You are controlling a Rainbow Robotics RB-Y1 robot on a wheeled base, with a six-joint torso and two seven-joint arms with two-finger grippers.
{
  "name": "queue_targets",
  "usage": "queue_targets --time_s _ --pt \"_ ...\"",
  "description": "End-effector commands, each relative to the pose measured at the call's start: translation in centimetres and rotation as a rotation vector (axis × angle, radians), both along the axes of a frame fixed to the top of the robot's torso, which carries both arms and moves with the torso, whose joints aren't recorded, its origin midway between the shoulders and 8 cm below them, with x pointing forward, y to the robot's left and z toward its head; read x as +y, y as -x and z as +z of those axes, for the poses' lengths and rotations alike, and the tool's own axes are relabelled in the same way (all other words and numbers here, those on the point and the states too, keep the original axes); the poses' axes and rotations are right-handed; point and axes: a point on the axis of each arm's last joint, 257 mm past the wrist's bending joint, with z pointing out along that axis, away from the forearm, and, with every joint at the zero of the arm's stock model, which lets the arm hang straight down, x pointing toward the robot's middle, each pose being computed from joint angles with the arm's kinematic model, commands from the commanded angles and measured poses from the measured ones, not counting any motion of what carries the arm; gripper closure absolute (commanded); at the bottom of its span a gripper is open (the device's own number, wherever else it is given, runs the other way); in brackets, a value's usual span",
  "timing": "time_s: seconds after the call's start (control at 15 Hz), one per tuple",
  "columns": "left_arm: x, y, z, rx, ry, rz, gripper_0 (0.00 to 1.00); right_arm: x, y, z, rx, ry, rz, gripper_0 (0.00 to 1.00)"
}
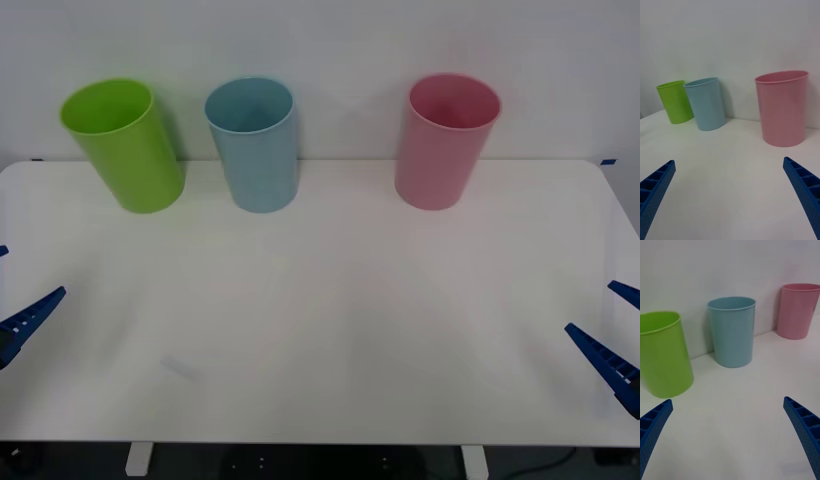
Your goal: Grasp the object on the table and drop it into the matching bin: aluminum can to the light blue bin, PET bottle to the pink bin.
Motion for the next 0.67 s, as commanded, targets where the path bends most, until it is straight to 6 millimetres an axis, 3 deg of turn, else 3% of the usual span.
queue_targets --time_s 0.07,0.67 --pt "0.09 0.94 -0.72 0.015 0.005 -0.002 0.0 0.0 0.0 0.0 0.0 0.0 0.0 0.0" --pt "-0.06 1.91 -1.58 0.031 0.005 -0.011 0.0 0.0 0.0 0.0 0.0 0.0 0.0 0.0"
